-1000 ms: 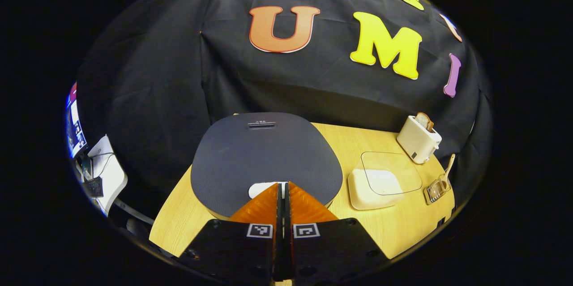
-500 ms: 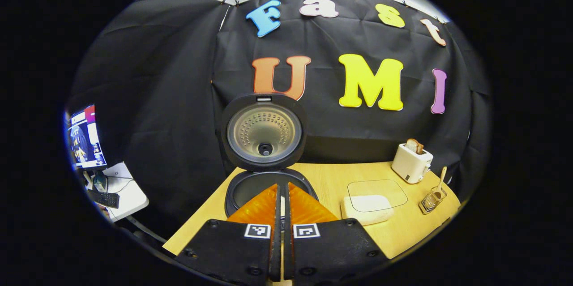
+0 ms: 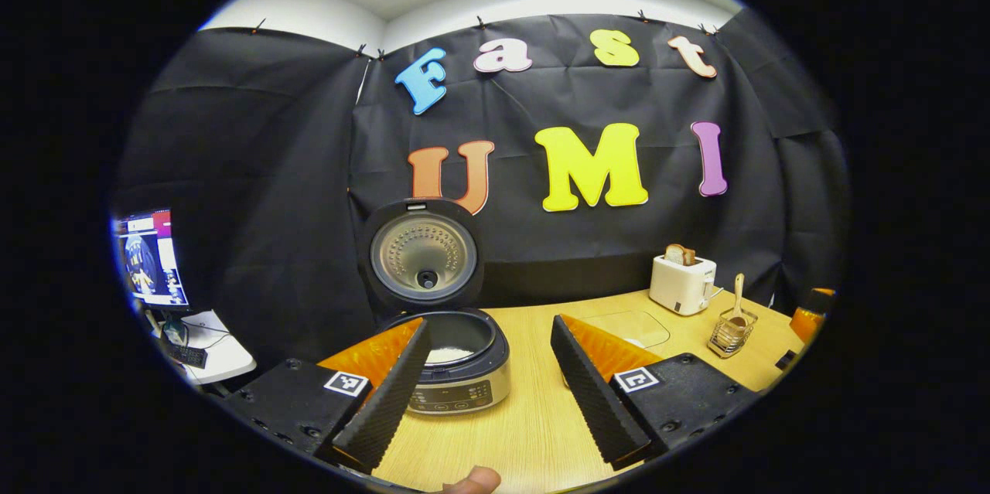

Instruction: Close the left gripper, press the button to open the rice cooker; take a wooden spoon from the chopstick holder with the right hand, scoop a spoonful of rice and pour it into the rice cooker, then put the wooden spoon back into the chopstick holder.

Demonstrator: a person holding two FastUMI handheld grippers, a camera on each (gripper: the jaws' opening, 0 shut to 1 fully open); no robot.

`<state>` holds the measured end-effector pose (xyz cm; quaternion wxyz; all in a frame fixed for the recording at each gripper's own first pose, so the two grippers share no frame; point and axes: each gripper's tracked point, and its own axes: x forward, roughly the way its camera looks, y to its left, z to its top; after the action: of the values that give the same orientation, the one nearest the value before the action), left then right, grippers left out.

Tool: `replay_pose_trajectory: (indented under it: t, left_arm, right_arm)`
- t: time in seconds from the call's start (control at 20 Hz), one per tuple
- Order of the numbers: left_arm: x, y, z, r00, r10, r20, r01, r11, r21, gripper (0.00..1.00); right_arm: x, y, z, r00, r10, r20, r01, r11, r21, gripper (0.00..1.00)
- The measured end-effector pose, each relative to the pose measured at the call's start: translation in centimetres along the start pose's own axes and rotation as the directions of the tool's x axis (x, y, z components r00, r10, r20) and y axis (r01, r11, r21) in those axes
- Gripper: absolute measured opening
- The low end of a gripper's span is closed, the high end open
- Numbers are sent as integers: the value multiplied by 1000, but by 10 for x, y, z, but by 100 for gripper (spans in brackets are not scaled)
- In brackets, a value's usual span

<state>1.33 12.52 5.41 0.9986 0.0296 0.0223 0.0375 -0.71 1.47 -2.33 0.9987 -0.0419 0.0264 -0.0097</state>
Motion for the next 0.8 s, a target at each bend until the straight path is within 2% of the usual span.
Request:
replay_pose_trajectory:
  t: [0.3, 0.35, 0.4, 0.45, 0.6, 0.65, 0.7, 0.8]
  left_arm:
    - [-20, -24, -38, 1000, -22, 4, 22, 999, -40, 99]
    - [-21, -24, -43, 1000, -19, 3, 19, 999, -33, 95]
    - [-23, -22, -47, 1000, -10, 2, 10, 1000, -29, 99]
    - [-24, -24, -50, 1000, -12, 2, 12, 999, -32, 99]
    - [-23, -29, -47, 1000, -28, 9, 28, 999, -25, 100]
    - [-22, -30, -48, 999, -34, 10, 35, 999, -23, 95]
    - [-23, -31, -51, 999, -39, 2, 39, 999, -18, 99]
    - [-22, -26, -53, 1000, -27, -3, 27, 999, -17, 99]
  right_arm:
    - [22, -44, -4, 995, -96, -35, 96, 995, 4, 95]
    - [27, -53, -3, 993, -113, -35, 113, 994, 8, 95]
    - [32, -59, -3, 991, -125, -40, 125, 992, 14, 96]
    - [39, -65, -5, 990, -133, -50, 134, 991, 17, 95]
    - [67, -83, -8, 986, -154, -67, 154, 988, -1, 95]
    - [79, -89, -11, 983, -163, -79, 163, 987, -9, 95]
    - [93, -95, -14, 982, -168, -92, 167, 986, -14, 95]
    - [123, -105, -24, 976, -164, -146, 163, 986, -22, 96]
